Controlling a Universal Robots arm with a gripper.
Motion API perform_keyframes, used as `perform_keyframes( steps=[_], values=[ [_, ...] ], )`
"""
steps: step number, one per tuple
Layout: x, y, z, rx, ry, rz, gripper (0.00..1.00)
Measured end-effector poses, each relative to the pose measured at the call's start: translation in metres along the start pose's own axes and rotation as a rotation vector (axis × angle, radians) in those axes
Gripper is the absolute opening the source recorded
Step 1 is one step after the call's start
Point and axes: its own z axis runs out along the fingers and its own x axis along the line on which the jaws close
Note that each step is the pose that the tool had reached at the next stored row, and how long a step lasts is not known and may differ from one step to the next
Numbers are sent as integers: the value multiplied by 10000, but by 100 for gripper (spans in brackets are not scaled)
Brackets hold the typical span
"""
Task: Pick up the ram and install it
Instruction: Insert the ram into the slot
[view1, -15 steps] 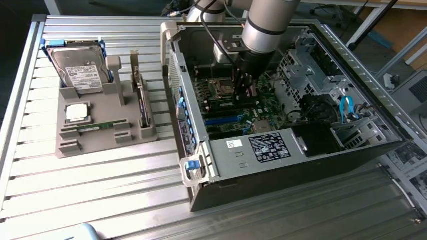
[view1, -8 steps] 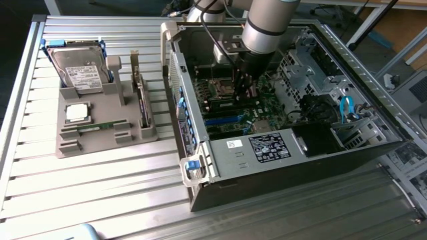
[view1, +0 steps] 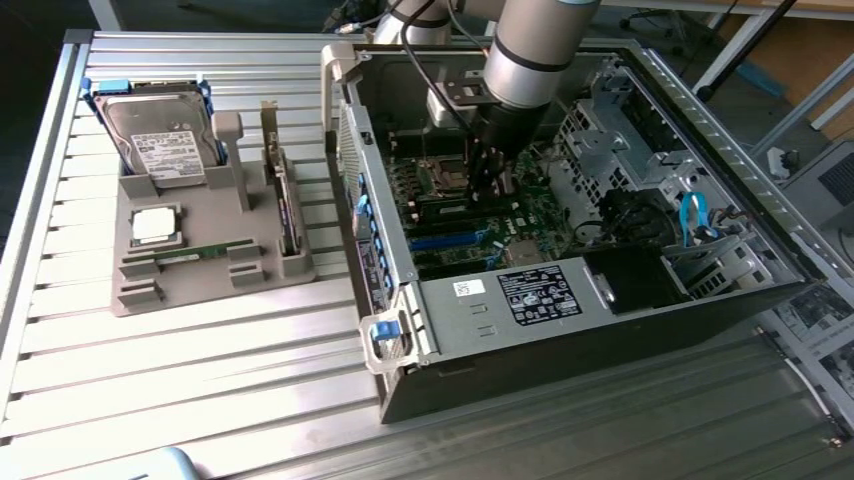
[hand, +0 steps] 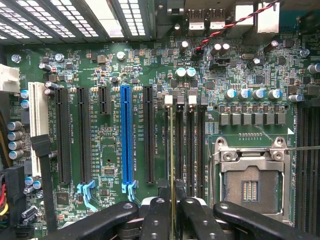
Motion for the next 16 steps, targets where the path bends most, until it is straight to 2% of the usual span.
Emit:
perform_keyframes(
  steps=[3,4,16],
  values=[
    [0,0,0,1,0,0,21],
    [0,0,0,1,0,0,28],
    [1,0,-48,1,28,1,28]
  ],
)
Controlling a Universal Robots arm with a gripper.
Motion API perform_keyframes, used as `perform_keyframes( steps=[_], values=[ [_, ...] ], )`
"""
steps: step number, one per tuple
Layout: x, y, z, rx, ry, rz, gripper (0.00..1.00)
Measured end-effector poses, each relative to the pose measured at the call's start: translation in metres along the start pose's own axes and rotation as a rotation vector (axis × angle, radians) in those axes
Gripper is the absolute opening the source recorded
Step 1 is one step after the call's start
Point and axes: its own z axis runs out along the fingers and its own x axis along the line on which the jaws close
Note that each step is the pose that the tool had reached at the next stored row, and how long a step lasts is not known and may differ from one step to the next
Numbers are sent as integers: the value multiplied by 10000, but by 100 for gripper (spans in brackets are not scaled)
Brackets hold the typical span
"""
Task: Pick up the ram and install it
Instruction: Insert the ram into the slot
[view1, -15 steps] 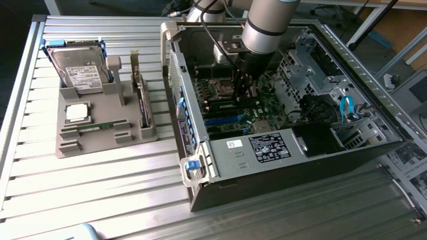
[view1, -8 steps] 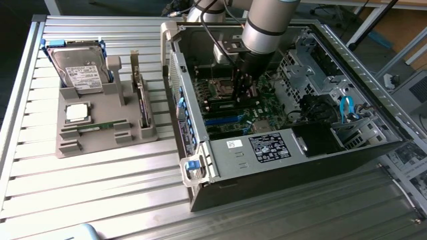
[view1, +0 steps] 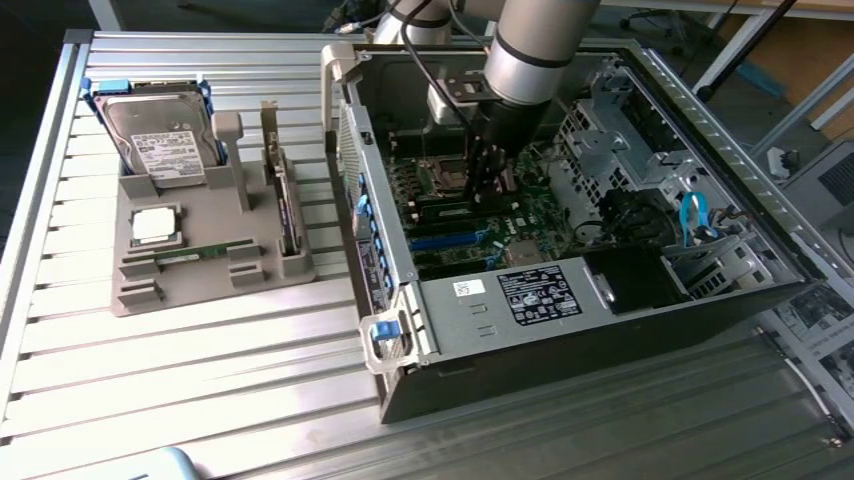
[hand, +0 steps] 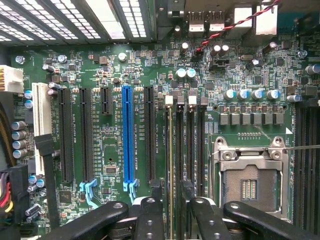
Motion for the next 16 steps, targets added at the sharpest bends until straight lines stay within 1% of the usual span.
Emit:
perform_keyframes(
  steps=[10,11,12,13,14,15,16],
  values=[
    [-4,0,-33,0,-1,-1,28],
    [-4,0,-33,1,-2,-1,27],
    [-4,0,-34,1,-3,-1,20],
    [-5,0,-37,0,0,0,20],
    [-4,1,-45,-2,4,-1,13],
    [-4,1,-50,0,1,0,11],
    [-4,1,-58,0,0,-1,11]
  ],
)
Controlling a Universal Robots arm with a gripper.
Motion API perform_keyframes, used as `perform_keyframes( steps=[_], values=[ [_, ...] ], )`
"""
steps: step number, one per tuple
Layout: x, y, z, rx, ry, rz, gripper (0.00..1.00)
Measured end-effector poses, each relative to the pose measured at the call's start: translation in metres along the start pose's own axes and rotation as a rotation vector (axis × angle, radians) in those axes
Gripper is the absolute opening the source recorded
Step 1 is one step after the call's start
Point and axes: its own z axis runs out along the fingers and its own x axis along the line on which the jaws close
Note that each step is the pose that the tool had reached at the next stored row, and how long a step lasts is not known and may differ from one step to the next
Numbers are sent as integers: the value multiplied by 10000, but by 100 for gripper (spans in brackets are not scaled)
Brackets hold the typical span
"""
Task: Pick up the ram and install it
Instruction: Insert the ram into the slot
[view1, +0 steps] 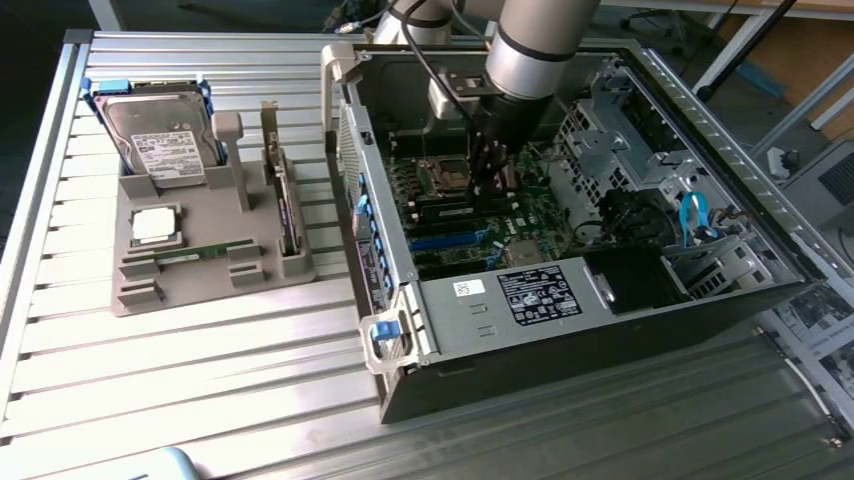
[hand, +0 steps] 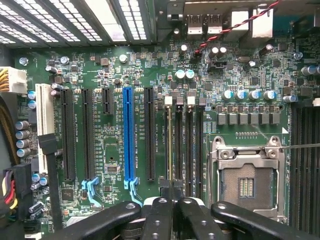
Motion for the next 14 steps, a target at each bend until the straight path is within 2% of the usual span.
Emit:
perform_keyframes(
  steps=[14],
  values=[
    [0,0,-38,1,-2,1,11]
  ],
)
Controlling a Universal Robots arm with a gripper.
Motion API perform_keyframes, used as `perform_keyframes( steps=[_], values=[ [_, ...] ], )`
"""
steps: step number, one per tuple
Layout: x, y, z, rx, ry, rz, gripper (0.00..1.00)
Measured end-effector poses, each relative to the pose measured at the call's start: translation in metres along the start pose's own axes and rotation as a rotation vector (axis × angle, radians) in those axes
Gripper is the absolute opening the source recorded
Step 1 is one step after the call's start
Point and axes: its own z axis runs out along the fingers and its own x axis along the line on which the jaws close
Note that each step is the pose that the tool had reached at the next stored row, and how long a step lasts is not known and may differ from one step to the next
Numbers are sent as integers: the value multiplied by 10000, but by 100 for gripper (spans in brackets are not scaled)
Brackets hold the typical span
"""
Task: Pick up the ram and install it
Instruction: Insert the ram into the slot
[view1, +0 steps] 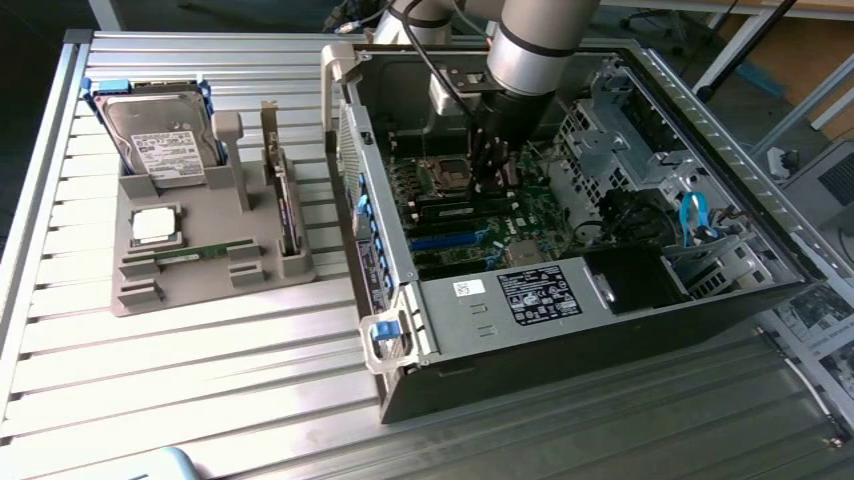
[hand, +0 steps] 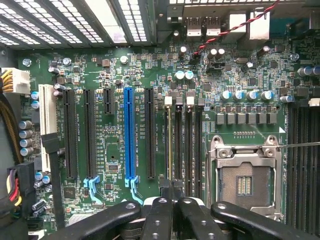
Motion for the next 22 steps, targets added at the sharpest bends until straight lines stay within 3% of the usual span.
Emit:
perform_keyframes(
  steps=[22],
  values=[
    [0,-32,-21,-1,3,-1,11]
  ],
)
